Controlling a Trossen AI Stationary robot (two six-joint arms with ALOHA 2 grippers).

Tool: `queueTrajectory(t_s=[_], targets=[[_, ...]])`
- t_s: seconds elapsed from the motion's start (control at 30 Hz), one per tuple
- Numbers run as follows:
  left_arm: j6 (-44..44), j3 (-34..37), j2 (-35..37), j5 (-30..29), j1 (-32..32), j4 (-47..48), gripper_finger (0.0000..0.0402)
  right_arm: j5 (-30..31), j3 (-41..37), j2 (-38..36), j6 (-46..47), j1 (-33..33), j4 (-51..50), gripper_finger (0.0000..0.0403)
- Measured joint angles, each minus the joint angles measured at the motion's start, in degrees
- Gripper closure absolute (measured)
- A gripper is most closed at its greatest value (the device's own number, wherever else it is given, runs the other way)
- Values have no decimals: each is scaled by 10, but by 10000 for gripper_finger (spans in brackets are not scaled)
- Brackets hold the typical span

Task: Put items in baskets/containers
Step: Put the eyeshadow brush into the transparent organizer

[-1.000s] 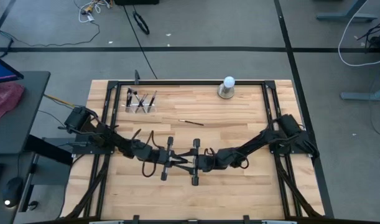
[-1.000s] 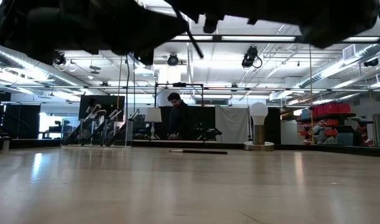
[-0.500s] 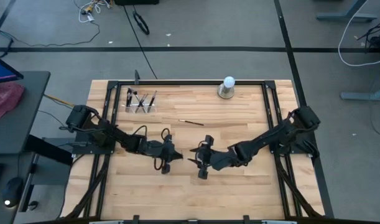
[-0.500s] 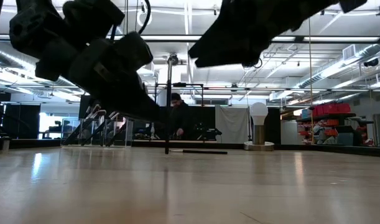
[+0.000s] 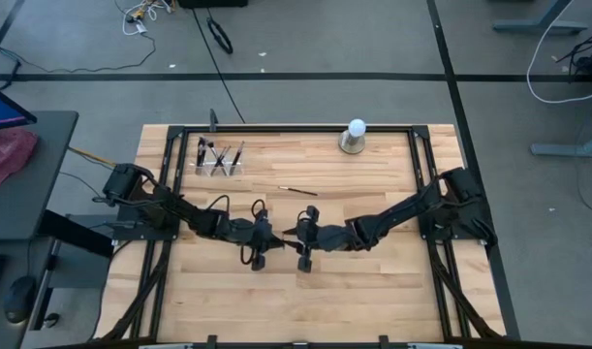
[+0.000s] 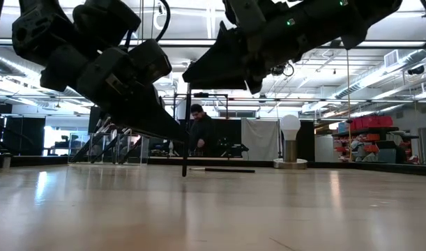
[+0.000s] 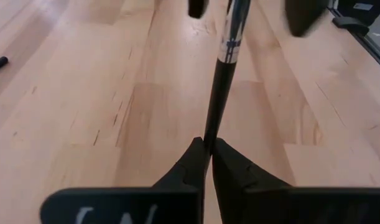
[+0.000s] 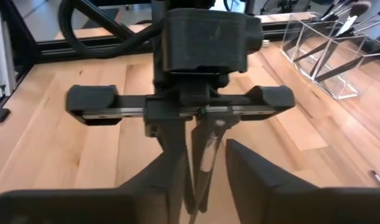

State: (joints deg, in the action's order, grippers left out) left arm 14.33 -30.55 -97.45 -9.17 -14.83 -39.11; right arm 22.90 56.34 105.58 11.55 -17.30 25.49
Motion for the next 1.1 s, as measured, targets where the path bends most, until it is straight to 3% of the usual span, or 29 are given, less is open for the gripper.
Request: queueTrajectory(t_s=[0.3, 0.57, 0.9, 1.1], targets=[[-1, 0, 0, 0, 0, 0, 378, 0, 0, 0, -11, 0, 5, 392], [-17, 0, 1, 0, 0, -5, 337, 2, 0, 0, -19, 0, 18, 397], [-74, 0, 0, 0, 0, -72, 208, 2, 0, 0, -17, 0, 20, 400], [-76, 0, 0, -24, -3, -74, 226, 2, 0, 0, -17, -2, 16, 399]])
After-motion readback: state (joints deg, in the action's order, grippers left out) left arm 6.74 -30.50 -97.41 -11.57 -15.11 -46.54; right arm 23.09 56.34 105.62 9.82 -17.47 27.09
